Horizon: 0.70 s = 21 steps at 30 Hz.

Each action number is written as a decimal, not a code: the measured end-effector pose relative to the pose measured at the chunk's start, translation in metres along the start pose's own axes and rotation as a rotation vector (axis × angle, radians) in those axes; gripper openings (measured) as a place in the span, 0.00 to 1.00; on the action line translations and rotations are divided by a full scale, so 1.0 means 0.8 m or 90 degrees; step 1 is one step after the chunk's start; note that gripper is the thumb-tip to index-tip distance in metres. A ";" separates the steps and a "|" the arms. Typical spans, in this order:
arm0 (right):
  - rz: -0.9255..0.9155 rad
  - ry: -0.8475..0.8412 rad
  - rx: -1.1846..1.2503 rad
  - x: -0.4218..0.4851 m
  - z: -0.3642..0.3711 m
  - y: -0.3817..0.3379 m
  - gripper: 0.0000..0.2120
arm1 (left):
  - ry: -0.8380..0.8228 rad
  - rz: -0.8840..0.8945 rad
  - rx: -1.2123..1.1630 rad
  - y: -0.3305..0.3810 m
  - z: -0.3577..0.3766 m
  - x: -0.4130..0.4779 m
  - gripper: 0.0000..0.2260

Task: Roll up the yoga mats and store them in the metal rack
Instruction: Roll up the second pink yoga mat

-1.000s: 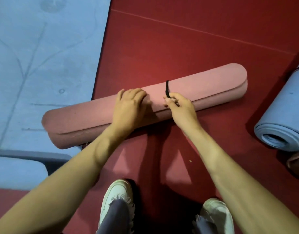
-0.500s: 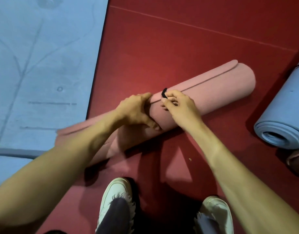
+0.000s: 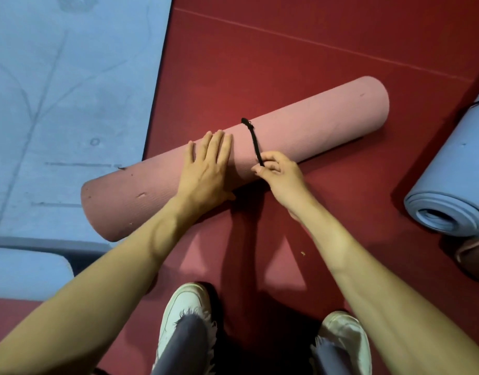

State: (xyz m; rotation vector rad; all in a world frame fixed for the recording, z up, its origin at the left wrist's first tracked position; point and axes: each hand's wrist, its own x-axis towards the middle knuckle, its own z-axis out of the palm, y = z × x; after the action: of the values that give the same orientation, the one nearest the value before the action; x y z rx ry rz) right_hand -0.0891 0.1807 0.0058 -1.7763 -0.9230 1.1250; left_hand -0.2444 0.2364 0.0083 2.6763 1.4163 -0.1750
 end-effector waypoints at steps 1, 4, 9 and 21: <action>0.001 0.006 0.010 0.001 0.001 0.002 0.09 | 0.007 -0.013 -0.005 -0.004 -0.004 0.006 0.55; 0.002 0.021 0.009 -0.001 0.003 0.007 0.07 | 0.037 -0.020 0.018 -0.010 -0.012 0.019 0.51; -0.047 0.058 0.061 -0.003 -0.003 -0.001 0.07 | -0.048 -0.053 -0.096 -0.019 -0.029 0.031 0.50; -0.013 0.094 -0.017 0.001 0.003 0.020 0.05 | 0.320 0.050 -0.191 -0.009 -0.001 -0.001 0.09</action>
State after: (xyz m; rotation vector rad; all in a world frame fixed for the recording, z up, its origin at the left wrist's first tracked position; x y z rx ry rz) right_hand -0.0888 0.1756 -0.0095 -1.8410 -0.8694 0.9580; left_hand -0.2507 0.2395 0.0094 2.6109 1.3063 0.7044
